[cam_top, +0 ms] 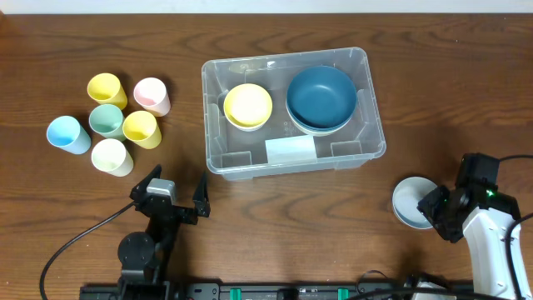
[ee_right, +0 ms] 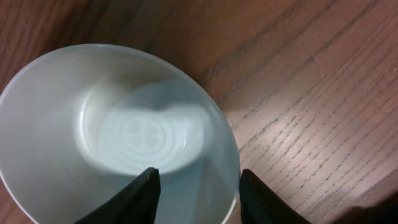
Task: Pack container
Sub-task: 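Grasp the grey bowl rim with the right gripper and lift, then place the grey bowl onto the yellow and white bowls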
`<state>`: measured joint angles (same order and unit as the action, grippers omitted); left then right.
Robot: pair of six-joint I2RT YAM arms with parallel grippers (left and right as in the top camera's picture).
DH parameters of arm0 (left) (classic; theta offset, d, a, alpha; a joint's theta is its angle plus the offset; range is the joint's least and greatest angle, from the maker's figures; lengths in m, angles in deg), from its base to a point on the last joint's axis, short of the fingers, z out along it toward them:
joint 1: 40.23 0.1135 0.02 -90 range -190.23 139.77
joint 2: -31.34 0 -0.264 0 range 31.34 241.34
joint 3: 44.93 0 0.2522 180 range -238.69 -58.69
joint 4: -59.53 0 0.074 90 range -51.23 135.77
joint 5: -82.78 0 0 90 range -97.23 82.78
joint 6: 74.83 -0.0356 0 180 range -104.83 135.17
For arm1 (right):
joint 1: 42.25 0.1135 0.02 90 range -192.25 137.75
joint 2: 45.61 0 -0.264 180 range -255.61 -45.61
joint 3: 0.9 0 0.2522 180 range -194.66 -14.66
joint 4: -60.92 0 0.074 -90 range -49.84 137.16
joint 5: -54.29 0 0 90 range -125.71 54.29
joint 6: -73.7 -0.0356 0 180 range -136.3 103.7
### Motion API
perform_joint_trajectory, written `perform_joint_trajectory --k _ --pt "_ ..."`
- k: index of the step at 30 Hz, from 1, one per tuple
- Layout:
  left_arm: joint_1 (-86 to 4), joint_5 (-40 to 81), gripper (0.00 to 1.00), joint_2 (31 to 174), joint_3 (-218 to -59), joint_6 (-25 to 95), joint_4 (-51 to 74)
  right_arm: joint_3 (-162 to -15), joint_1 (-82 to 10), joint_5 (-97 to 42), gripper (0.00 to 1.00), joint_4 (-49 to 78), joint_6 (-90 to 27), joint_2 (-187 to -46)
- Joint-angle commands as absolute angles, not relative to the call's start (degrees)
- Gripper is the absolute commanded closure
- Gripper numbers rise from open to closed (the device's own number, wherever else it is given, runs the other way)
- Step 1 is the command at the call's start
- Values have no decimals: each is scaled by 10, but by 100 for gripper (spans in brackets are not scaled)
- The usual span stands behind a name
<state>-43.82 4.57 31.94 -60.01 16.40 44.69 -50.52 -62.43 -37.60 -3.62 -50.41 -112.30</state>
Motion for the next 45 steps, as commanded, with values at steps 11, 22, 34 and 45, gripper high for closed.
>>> perform_joint_trajectory --k 11,22,34,45 --pt "-441 52 2 316 -589 156 429 -471 -630 -369 76 -31 -525 -1123" --pt "-441 52 2 316 -589 156 429 -484 -636 -372 99 1 -536 -1123" --pt "-441 52 2 316 -589 156 429 -810 -672 -318 99 -153 -496 -1122" --pt "-441 52 2 316 -589 156 429 -976 -547 -71 99 -56 -461 -1111"
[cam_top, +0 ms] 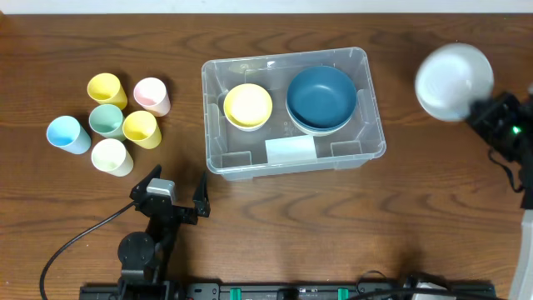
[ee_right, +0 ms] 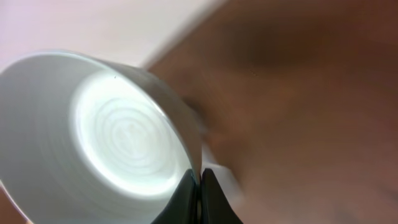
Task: Pack container
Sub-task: 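Place the grey bowl onto the yellow and white bowls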
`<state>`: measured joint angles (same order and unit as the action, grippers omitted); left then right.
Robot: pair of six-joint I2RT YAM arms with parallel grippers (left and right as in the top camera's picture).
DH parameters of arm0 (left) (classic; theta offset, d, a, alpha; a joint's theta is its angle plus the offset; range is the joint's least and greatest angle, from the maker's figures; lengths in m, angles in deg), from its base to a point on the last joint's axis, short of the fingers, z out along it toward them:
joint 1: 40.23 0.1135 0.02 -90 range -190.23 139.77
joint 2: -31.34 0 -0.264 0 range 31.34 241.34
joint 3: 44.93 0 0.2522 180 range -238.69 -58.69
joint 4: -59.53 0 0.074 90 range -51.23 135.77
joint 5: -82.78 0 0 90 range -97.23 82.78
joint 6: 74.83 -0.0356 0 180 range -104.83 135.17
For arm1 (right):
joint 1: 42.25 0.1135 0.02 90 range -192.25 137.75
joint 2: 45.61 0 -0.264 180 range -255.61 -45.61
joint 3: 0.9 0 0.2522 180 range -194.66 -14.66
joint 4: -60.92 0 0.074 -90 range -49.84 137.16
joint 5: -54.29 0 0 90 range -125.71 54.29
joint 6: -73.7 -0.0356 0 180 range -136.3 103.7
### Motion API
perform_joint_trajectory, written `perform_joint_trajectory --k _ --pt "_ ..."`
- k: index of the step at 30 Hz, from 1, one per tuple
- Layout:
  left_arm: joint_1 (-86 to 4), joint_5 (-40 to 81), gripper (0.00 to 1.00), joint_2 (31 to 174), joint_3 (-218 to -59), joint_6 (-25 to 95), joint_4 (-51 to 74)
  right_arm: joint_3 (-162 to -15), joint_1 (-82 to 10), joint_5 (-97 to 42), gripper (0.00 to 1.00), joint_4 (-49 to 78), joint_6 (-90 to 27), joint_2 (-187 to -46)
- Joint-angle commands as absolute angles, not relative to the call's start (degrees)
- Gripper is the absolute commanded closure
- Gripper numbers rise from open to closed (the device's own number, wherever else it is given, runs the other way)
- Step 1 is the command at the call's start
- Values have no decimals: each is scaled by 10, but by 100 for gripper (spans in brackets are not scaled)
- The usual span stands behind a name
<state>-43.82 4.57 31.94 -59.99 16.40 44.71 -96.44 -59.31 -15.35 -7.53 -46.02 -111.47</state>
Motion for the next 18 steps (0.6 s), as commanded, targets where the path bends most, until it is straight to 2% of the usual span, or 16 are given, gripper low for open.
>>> perform_joint_trajectory --k 1,11,18 --pt "-441 52 2 316 -589 156 429 -976 -517 -79 99 -34 -465 -1114" --pt "-441 52 2 316 -589 156 429 -976 -213 -252 99 97 -460 -1230" --pt "-441 52 2 316 -589 156 429 -976 -97 -341 99 174 -460 -1382"
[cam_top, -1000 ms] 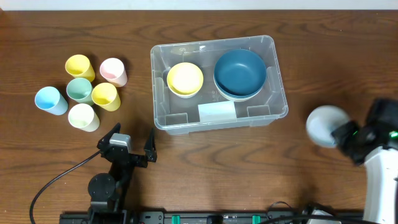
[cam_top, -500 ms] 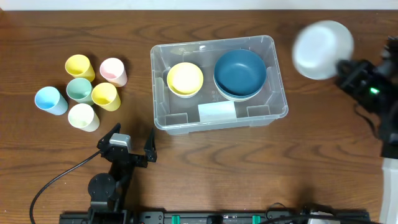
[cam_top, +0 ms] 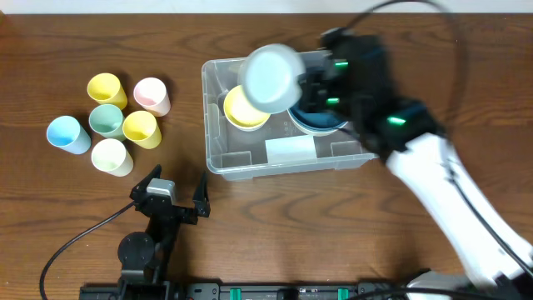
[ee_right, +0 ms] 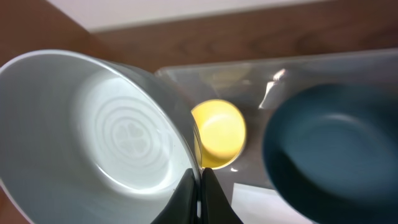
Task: Pack container
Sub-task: 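Place the grey bowl onto the yellow and white bowls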
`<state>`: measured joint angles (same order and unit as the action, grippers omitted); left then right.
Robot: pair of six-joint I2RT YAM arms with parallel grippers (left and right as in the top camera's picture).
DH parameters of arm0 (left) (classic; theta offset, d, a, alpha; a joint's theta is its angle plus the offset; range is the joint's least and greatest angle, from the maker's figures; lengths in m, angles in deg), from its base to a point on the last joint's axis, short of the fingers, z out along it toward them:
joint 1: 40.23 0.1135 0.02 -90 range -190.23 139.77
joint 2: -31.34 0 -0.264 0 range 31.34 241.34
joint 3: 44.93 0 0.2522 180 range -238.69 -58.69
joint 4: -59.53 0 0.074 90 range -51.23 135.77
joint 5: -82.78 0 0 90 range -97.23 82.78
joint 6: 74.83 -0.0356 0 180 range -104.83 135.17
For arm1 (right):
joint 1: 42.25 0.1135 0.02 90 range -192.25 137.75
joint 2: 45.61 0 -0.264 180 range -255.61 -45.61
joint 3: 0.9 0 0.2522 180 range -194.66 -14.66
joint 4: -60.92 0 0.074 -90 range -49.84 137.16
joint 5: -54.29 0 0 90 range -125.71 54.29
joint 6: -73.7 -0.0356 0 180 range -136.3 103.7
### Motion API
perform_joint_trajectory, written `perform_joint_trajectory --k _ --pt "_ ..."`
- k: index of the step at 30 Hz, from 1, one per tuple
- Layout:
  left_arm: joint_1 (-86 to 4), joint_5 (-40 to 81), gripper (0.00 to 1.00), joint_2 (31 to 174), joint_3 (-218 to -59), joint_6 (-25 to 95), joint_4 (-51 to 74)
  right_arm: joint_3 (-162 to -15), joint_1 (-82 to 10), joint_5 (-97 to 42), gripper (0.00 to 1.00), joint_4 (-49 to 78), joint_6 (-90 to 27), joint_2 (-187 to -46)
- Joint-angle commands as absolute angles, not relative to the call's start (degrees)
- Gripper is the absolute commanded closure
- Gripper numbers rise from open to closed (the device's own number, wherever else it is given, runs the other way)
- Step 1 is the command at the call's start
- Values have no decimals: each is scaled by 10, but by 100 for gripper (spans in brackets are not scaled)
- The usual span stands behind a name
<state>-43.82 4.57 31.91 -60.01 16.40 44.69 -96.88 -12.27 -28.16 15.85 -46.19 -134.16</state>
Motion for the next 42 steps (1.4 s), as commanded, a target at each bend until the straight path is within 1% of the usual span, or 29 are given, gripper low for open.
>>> perform_joint_trajectory --k 1,7,12,23,24,25,27,28,29,31,37,42 --pt "-441 52 2 316 -589 156 429 -976 -91 -343 99 184 -460 -1399" --pt "-441 52 2 316 -589 156 429 -976 -80 -346 99 223 -476 -1493" --pt "-441 52 2 316 -589 156 429 -976 -81 -347 99 239 -475 -1538" --pt "-441 52 2 316 -589 156 429 -976 -82 -358 97 293 -475 -1573" --pt "-441 52 2 316 -589 156 429 -976 -82 -357 95 295 -475 -1573" --pt "-441 52 2 316 -589 156 429 -976 -82 -357 85 296 -475 -1573" --pt "-441 52 2 316 -589 156 429 -976 -82 -357 59 295 -475 -1573" --pt "-441 52 2 316 -589 156 429 -976 -82 -357 50 291 -475 -1573" --pt "-441 52 2 316 -589 156 429 -976 -82 -355 45 286 -475 -1573" --pt "-441 52 2 316 -589 156 429 -976 -82 -354 42 273 -475 -1573" --pt "-441 52 2 316 -589 156 429 -983 -83 -351 43 215 -467 -1551" --pt "-441 52 2 316 -589 156 429 -1030 -100 -392 41 92 -453 -1480"
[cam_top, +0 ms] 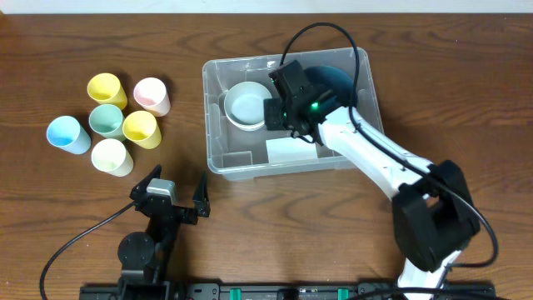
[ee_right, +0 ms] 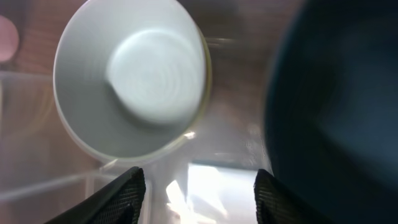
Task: Pack container
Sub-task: 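Place the grey bowl onto the yellow and white bowls, then retract the right gripper to the right side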
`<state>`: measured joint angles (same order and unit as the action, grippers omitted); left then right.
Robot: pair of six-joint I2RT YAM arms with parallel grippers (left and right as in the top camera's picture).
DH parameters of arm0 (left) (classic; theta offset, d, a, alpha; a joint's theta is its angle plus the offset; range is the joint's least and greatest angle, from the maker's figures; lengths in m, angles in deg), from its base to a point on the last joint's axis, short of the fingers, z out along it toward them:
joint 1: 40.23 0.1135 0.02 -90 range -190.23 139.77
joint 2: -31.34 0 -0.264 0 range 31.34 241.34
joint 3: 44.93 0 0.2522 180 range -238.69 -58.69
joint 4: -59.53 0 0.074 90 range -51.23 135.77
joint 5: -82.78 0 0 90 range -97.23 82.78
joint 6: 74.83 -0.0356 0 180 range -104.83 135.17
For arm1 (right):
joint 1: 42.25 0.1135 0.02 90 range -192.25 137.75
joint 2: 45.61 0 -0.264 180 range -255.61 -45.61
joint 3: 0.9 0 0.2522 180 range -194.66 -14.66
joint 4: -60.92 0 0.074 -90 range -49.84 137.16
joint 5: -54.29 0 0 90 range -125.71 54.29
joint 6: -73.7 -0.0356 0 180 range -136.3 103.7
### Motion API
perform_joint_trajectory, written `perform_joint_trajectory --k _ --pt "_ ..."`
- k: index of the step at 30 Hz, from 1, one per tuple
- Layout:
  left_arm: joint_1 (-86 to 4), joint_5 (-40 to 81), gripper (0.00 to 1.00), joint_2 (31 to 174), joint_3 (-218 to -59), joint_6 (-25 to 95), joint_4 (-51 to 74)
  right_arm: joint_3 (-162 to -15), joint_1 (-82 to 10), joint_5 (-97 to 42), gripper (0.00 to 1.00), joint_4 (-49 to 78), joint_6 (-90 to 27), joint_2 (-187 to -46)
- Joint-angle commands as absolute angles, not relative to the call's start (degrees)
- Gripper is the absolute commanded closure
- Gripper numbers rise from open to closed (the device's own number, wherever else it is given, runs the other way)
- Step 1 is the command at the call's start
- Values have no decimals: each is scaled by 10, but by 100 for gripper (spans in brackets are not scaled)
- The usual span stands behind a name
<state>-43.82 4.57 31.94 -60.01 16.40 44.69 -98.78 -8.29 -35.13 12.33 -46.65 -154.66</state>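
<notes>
The clear plastic container (cam_top: 215, 125) stands at the table's middle. In its left half a pale grey-white bowl (cam_top: 247, 106) (ee_right: 132, 78) is nested in a yellow bowl, of which only a thin rim (ee_right: 206, 74) shows. A dark blue bowl (cam_top: 337, 79) (ee_right: 336, 106) fills the right half, partly hidden by my right arm. My right gripper (cam_top: 279, 107) (ee_right: 196, 199) hangs open inside the container, just beside the pale bowl and holding nothing. At the front left, my left gripper (cam_top: 176, 187) is parked open and holds nothing.
Several cups stand in a cluster at the left: yellow (cam_top: 107, 87), pink (cam_top: 151, 94), green (cam_top: 106, 119), a second yellow (cam_top: 140, 127), blue (cam_top: 67, 133) and cream (cam_top: 111, 155). A white label (cam_top: 290, 150) lies on the container's floor at the front.
The pale bowl was held over the container's left half in my shut right gripper. Now it rests in the yellow bowl, and the right gripper is open beside it. The left arm has not moved.
My right gripper was open around the pale bowl's rim on the table at the front right. Then it was shut on the rim, with the bowl raised at the far right. After that it held the bowl over the container. Now the bowl sits released in the yellow bowl.
</notes>
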Motion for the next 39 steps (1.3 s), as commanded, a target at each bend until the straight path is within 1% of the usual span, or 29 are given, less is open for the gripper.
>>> perform_joint_trajectory --k 1,4,8,10,13,18,19,22,23,26,29,39 --pt "-441 52 2 316 -589 156 429 -1042 -105 -404 40 65 -447 -1461" --pt "-441 52 2 316 -589 156 429 -1077 -127 -429 38 -6 -432 -1398" --pt "-441 52 2 316 -589 156 429 -1100 -168 -440 35 -59 -419 -1316" --pt "-441 52 2 316 -589 156 429 -1100 -205 -472 35 -86 -431 -1269" --pt "-441 52 2 316 -589 156 429 -1100 -257 -516 32 -119 -455 -1234" --pt "-441 52 2 316 -589 156 429 -1094 -373 -554 28 -175 -493 -1230" --pt "-441 52 2 316 -589 156 429 -1089 -394 -559 26 -183 -505 -1234" --pt "-441 52 2 316 -589 156 429 -1068 -456 -563 2 -186 -534 -1255" --pt "-441 52 2 316 -589 156 429 -1058 -484 -563 1 -181 -547 -1271" --pt "-441 52 2 316 -589 156 429 -1049 -516 -562 1 -175 -551 -1304" --pt "-441 52 2 316 -589 156 429 -1048 -530 -562 1 -178 -550 -1335" --pt "-441 52 2 316 -589 156 430 -1048 -532 -562 1 -178 -550 -1410"
